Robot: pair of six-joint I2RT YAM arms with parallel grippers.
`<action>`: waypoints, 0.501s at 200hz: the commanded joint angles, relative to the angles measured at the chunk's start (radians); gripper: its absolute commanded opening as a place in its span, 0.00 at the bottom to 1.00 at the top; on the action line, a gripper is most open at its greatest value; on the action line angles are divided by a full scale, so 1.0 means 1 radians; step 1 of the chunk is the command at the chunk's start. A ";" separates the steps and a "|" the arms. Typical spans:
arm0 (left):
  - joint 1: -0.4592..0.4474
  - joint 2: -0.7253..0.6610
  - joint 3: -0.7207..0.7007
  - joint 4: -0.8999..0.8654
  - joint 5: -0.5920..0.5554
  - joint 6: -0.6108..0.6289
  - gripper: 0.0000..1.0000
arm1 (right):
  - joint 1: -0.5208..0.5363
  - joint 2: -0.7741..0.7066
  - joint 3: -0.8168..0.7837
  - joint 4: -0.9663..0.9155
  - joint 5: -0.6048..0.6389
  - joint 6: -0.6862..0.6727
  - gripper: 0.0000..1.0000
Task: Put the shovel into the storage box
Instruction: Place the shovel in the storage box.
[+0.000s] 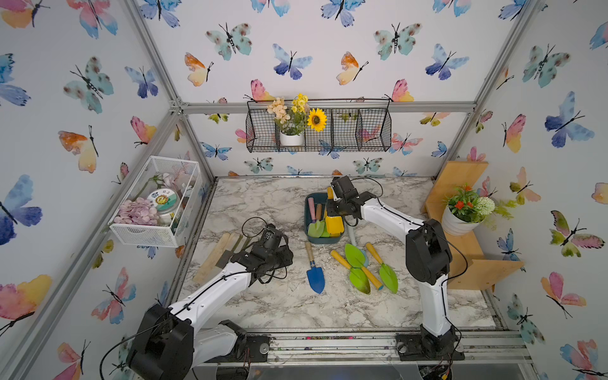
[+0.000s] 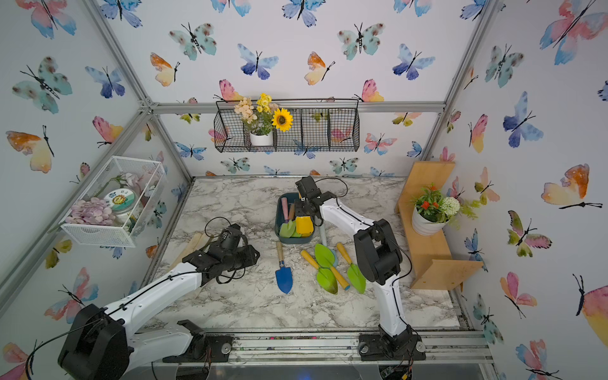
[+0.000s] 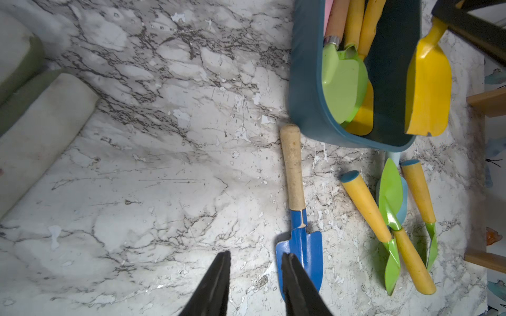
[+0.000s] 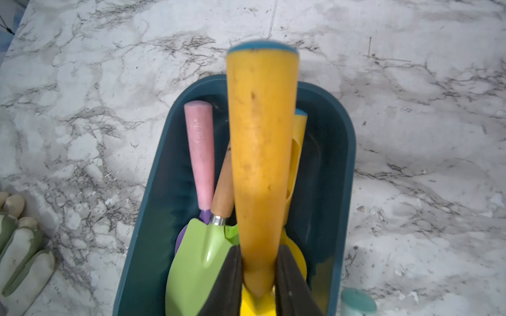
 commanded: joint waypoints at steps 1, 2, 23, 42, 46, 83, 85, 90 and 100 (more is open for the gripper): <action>-0.004 -0.014 0.001 -0.017 0.030 -0.001 0.38 | -0.009 0.041 0.050 0.021 0.023 0.032 0.21; -0.004 -0.014 0.001 -0.017 0.031 -0.001 0.38 | -0.010 0.043 0.052 0.021 0.024 0.033 0.21; -0.004 -0.012 -0.002 -0.015 0.032 -0.001 0.38 | -0.010 0.068 0.081 0.020 0.037 0.044 0.21; -0.004 -0.010 -0.005 -0.012 0.034 -0.002 0.38 | -0.014 0.081 0.089 0.024 0.044 0.060 0.21; -0.005 -0.010 -0.005 -0.011 0.033 -0.002 0.38 | -0.014 0.083 0.089 0.024 0.044 0.064 0.21; -0.004 -0.006 -0.011 -0.005 0.036 -0.003 0.38 | -0.016 0.092 0.059 0.028 0.056 0.083 0.21; -0.004 -0.007 -0.011 -0.005 0.037 -0.004 0.38 | -0.016 0.092 0.057 0.029 0.056 0.084 0.21; -0.004 -0.007 -0.011 -0.003 0.037 -0.003 0.38 | -0.016 0.089 0.049 0.030 0.056 0.088 0.22; -0.004 -0.005 -0.013 0.000 0.039 -0.003 0.38 | -0.016 0.084 0.036 0.035 0.059 0.094 0.22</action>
